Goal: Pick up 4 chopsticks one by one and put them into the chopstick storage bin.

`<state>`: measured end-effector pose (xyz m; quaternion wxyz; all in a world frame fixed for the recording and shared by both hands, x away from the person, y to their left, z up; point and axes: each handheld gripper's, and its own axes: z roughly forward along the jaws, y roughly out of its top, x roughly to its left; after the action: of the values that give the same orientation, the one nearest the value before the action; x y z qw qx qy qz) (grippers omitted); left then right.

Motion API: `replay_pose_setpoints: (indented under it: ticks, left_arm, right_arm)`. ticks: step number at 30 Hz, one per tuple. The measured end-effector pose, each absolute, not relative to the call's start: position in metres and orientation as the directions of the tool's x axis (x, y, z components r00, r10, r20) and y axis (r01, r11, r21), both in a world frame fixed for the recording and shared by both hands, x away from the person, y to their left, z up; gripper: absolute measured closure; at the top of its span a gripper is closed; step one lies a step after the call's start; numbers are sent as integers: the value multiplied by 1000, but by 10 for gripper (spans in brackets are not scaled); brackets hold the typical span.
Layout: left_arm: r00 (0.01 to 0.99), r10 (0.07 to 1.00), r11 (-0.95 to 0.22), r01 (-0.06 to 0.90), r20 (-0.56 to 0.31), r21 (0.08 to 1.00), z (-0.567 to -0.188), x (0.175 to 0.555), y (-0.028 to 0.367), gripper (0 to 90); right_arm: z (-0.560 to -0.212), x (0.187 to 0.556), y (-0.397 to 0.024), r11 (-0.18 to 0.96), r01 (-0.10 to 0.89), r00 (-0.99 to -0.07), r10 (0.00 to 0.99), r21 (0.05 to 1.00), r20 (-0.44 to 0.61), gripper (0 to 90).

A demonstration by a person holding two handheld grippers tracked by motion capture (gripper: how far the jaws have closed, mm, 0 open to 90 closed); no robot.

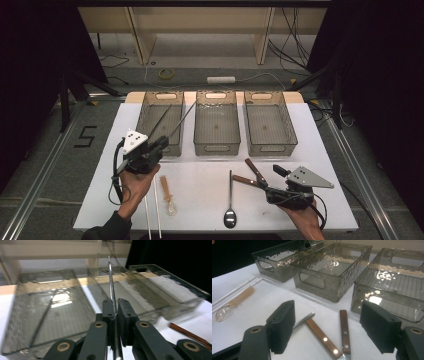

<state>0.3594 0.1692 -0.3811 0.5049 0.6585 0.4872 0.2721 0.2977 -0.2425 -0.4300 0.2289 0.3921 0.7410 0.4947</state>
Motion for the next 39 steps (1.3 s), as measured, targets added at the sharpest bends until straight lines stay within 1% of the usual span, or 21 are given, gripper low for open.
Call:
replay_pose_setpoints:
  ticks: [4,11,22,39]
  left_arm:
    - [324,939,-12,371,-117,928,-384,376,181,843]
    - [247,962,11,396,-118,918,-395,400,199,843]
    - [210,972,-3,447,-102,894,-411,425,209,842]
    - [150,985,-2,495,-84,869,-428,443,208,841]
  right_arm:
    - [-430,298,-243,200,356,-586,808,913,51,295]
    - [-430,298,-243,199,354,-588,807,914,52,294]
    - [-431,298,-243,196,356,-588,807,914,56,294]
    - [-431,298,-243,198,355,-591,805,914,55,294]
